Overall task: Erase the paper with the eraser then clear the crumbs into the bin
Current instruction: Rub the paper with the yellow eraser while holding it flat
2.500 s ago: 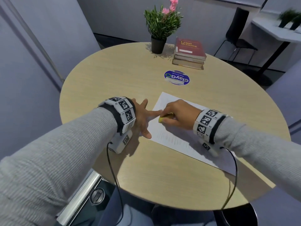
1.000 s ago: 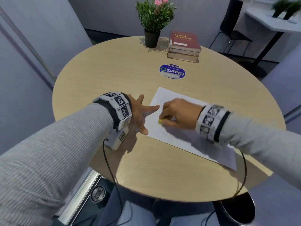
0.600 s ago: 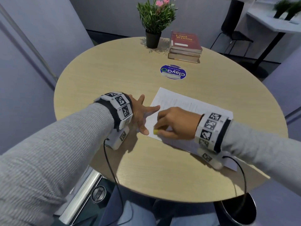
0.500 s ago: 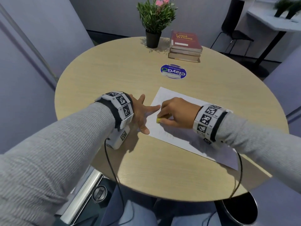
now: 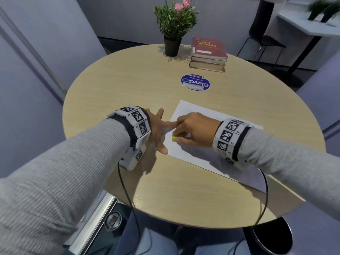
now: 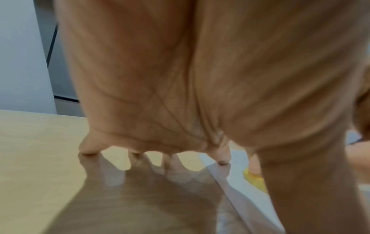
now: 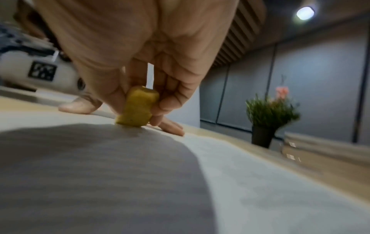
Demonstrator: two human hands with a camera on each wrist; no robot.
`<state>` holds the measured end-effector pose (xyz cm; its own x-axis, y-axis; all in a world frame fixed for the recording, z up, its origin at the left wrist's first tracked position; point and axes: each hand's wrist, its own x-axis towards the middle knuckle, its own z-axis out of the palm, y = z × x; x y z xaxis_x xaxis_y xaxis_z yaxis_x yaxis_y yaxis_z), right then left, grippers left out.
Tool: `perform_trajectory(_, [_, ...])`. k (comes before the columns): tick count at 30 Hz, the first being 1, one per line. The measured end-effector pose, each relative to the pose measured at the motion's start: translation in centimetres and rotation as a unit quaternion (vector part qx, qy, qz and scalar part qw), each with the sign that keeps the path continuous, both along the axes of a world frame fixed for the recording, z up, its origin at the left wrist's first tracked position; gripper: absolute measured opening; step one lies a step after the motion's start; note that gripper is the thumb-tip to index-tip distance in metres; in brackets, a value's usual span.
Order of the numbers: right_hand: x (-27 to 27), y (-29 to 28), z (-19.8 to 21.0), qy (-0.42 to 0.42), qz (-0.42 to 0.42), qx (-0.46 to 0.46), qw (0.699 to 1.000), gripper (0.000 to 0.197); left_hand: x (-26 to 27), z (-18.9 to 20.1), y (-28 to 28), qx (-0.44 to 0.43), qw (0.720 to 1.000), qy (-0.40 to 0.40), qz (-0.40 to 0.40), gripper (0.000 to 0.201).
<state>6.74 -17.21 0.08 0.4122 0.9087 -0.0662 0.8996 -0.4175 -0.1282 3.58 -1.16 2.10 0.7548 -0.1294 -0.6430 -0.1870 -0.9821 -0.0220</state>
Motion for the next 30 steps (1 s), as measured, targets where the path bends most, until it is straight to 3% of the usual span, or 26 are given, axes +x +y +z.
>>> perform_trajectory(5, [-1.5, 0.2, -0.9, -0.004, 0.051, -0.01, 0.999, 0.018, -0.2, 0.1, 0.0, -0.026, 0.999, -0.015, -0.011, 0.108])
perform_trajectory(10, [2.1, -2.2, 0.5, 0.019, -0.082, 0.071, 0.994, 0.021, 0.2, -0.1, 0.1, -0.01, 1.0, -0.015, 0.001, 0.126])
perform_trajectory(13, [2.4, -4.4, 0.8, 0.025, -0.106, 0.073, 0.991, 0.021, 1.2, -0.3, 0.4, -0.05, 0.998, -0.008, 0.041, 0.117])
perform_trajectory(16, [1.8, -4.8, 0.7, 0.052, -0.12, 0.057, 0.99, 0.019, 1.9, 0.1, -0.6, -0.028, 0.999, -0.043, -0.001, 0.116])
perform_trajectory(19, [1.3, -3.8, 0.2, 0.058, -0.091, 0.053, 0.993, 0.018, 1.6, -0.3, -1.9, 0.026, 0.997, -0.05, -0.054, 0.116])
perform_trajectory(22, [1.6, -3.4, -0.2, 0.056, -0.089, 0.032, 0.994, 0.018, 0.6, -0.1, -2.7, -0.011, 0.998, -0.026, -0.059, 0.114])
perform_trajectory(25, [1.6, -3.4, -0.3, 0.069, -0.118, 0.043, 0.99, 0.018, 0.4, -0.4, -2.8, -0.035, 0.997, -0.019, -0.061, 0.144])
perform_trajectory(29, [-1.1, -3.1, -0.3, 0.086, 0.002, 0.011, 0.996, 0.021, 0.9, -0.9, -2.4, -0.011, 0.997, -0.008, -0.076, 0.139])
perform_trajectory(30, [-0.6, -3.0, -0.1, 0.09, -0.003, 0.002, 0.996, 0.02, 0.9, -0.9, -2.5, -0.008, 0.997, -0.006, -0.079, 0.14])
